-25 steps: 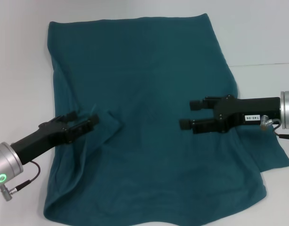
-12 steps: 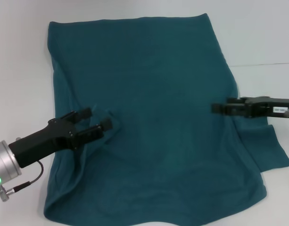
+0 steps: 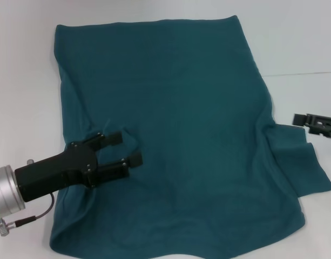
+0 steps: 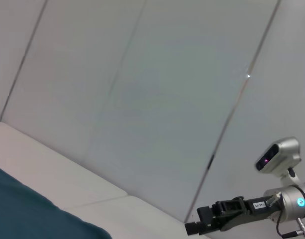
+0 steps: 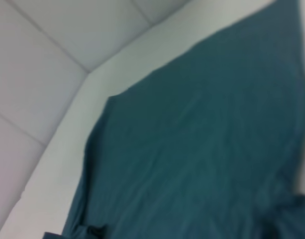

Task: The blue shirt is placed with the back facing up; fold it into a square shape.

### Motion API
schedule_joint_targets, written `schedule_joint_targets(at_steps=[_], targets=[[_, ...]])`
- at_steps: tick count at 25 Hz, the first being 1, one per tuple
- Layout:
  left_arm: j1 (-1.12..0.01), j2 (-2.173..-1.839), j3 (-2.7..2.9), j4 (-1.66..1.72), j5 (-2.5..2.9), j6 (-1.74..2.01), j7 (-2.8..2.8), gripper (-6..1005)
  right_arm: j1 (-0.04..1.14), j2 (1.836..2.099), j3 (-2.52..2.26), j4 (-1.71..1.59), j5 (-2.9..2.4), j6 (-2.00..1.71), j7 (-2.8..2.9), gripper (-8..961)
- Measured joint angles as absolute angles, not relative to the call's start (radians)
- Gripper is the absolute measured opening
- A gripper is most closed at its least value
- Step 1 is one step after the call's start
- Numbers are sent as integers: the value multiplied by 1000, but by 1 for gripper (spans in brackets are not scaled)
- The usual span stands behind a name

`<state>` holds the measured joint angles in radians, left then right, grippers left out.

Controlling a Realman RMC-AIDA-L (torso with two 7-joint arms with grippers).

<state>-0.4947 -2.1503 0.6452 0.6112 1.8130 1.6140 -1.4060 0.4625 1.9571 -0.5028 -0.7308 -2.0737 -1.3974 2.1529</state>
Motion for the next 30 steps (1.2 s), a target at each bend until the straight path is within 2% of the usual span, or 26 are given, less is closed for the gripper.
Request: schedule_joint_targets(at_steps=[5, 14, 22, 30], targets=[[-496, -2150, 658, 611, 1814, 1615, -1407, 922, 405, 1955, -494, -749, -2075, -1398, 2228, 881], [-498, -2152, 693, 609, 1836, 1606, -1408, 922, 360, 1976, -439, -743, -2075, -1353, 2252, 880], [-490, -2155, 695, 608, 1841, 1604, -1408, 922, 382, 2004, -453, -721, -2077, -1250, 2224, 881], [-489, -2155, 694, 607, 1841, 1605, -1408, 922, 423, 2006, -466, -652, -2108, -1168, 2201, 882]])
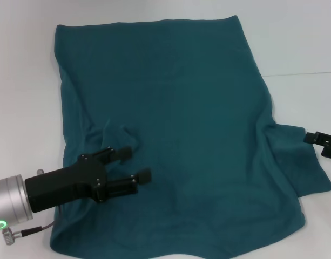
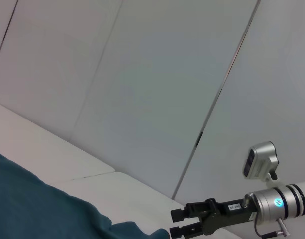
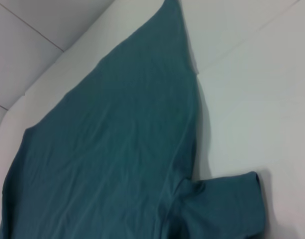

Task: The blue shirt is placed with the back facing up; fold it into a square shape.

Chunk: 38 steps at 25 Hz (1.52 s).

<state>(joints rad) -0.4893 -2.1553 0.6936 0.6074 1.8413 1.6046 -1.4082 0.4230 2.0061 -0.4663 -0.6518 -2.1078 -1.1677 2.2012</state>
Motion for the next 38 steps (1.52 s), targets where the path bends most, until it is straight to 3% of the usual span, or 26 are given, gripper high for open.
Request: schedule_joint_targets(at_steps=[15, 26, 38], targets=[[-495, -2151, 689, 606, 1841, 1601, -1408, 923, 454, 2011, -468, -607, -2103, -1128, 2181, 881], [-497, -2151, 687, 609, 1841, 1591, -1409, 923, 482, 2007, -467, -567, -2102, -1115, 2175, 749], [-500, -2151, 686, 612, 1841, 1588, -1418, 923, 485, 2019, -433, -562, -2092, -1097, 2146, 229]])
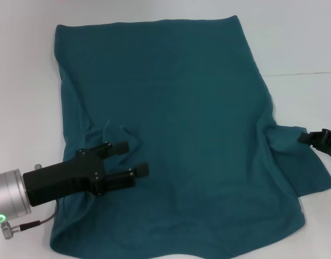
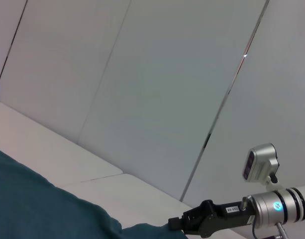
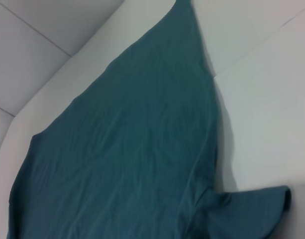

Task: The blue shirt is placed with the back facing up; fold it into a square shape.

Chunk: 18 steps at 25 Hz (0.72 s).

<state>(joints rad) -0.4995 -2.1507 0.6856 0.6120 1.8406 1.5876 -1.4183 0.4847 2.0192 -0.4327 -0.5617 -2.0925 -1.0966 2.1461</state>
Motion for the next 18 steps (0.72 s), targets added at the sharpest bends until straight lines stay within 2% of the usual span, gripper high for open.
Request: schedule_joint_targets(at_steps=[7, 12, 18], targets=[[-508, -2149, 686, 612, 1841, 1588, -1420, 923, 479, 2021, -402, -521, -2013, -1096, 2086, 29], [-511, -2144, 686, 612, 1841, 1588, -1420, 922, 467, 2021, -389, -521, -1969, -1093, 2041, 2], [-512, -2142, 684, 612, 1841, 1586, -1430, 922, 462, 2003, -384, -527, -1948, -1070, 2012, 3]])
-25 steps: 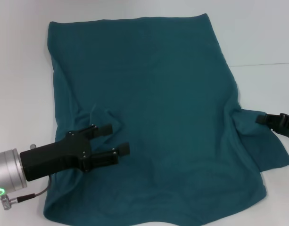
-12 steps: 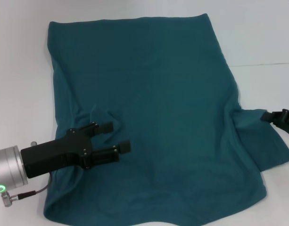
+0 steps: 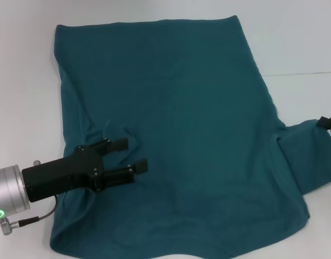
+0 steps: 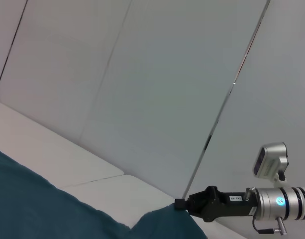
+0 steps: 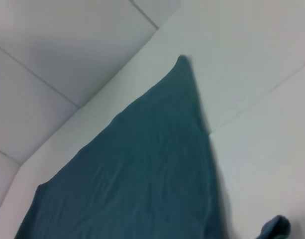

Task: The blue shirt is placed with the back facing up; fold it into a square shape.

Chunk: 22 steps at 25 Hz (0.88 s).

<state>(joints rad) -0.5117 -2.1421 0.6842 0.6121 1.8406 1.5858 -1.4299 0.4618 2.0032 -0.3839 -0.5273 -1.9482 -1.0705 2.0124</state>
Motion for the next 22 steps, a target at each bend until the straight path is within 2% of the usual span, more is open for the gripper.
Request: schedule_joint_targets(at_steps=[12, 22], targets=[[-509, -2145, 684, 607, 1833, 1578, -1433, 922, 473, 1962, -387, -529, -1949, -1041, 1964, 5], [-509, -2148, 684, 606, 1830, 1577, -1445, 922, 493, 1944, -397, -527, -1950, -1032, 1942, 7]])
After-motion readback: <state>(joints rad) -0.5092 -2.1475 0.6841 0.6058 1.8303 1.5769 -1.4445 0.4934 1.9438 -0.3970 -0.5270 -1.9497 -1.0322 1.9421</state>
